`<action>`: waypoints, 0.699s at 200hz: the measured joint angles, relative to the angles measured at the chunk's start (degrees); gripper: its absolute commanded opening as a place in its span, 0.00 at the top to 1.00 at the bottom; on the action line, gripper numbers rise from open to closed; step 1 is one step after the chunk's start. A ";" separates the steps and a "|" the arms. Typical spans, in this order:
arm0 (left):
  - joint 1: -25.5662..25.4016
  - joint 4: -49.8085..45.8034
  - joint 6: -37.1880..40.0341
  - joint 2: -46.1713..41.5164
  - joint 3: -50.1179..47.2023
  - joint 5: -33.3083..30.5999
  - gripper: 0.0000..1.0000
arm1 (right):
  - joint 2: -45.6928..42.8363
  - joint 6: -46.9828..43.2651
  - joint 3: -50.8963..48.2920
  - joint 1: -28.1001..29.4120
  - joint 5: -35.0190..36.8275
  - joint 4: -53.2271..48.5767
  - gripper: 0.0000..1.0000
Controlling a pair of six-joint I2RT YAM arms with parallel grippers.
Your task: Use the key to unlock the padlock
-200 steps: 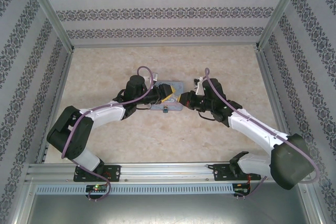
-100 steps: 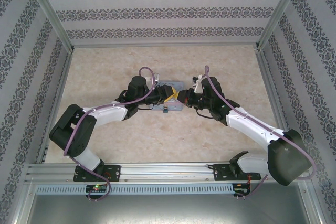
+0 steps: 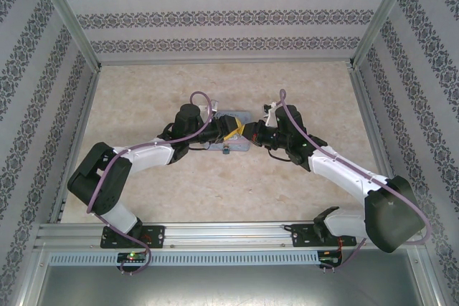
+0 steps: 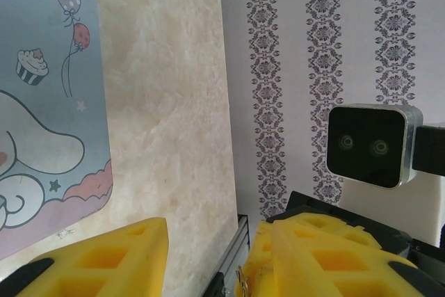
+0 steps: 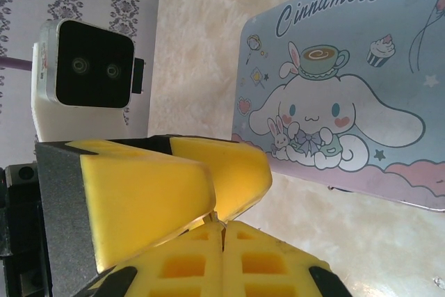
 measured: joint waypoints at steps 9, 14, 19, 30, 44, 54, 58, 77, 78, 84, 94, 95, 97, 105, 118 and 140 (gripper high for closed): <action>0.00 0.00 0.11 0.00 0.13 -0.02 0.60 | 0.00 0.02 -0.13 0.00 -0.20 0.17 1.00; 0.00 -0.02 0.13 0.00 0.20 0.00 0.61 | 0.00 0.02 -0.24 0.00 -0.22 0.31 1.00; 0.00 -0.02 0.13 0.00 0.28 -0.02 0.62 | 0.00 0.07 -0.33 0.00 -0.24 0.37 1.00; 0.00 -0.02 0.22 0.00 0.44 -0.02 0.63 | 0.00 0.28 -0.61 0.00 -0.46 0.63 1.00; 0.00 -0.02 0.35 0.00 0.48 -0.02 0.65 | 0.00 0.55 -0.94 0.00 -0.68 0.81 1.00; -0.04 -0.04 0.37 0.00 0.48 -0.02 0.65 | 0.02 0.85 -1.03 0.00 -0.83 0.83 1.00; -0.04 -0.07 0.39 0.00 0.48 -0.02 0.66 | 0.07 0.90 -1.05 0.00 -0.87 0.90 1.00; -0.04 -0.13 0.61 0.00 0.48 -0.04 0.68 | 0.20 1.07 -1.22 0.00 -1.05 1.40 1.00; -0.04 -0.13 0.61 0.00 0.48 -0.04 0.68 | 0.20 1.09 -1.25 0.00 -1.07 1.44 1.00; -0.04 -0.20 0.74 0.00 0.48 -0.02 0.69 | 0.22 1.09 -1.33 0.00 -1.07 1.62 1.00; -0.04 -0.24 0.83 0.00 0.48 -0.04 0.70 | 0.28 1.16 -1.51 0.00 -1.07 1.97 1.00; -0.04 -0.24 0.83 0.00 0.48 -0.04 0.71 | 0.28 1.18 -1.51 0.00 -1.07 1.99 1.00; -0.04 -0.24 0.90 0.00 0.48 -0.04 0.71 | 0.33 1.25 -1.53 0.00 -1.07 2.03 1.00; -0.04 -0.24 0.98 0.00 0.48 -0.02 0.75 | 0.37 1.27 -1.62 0.00 -1.09 2.27 1.00; -0.04 -0.28 1.18 0.02 0.48 -0.04 0.80 | 0.44 1.29 -1.68 0.00 -1.09 2.51 1.00; -0.07 -0.44 1.20 0.42 0.55 -0.24 0.96 | 0.59 1.31 -1.77 0.00 -1.29 2.93 1.00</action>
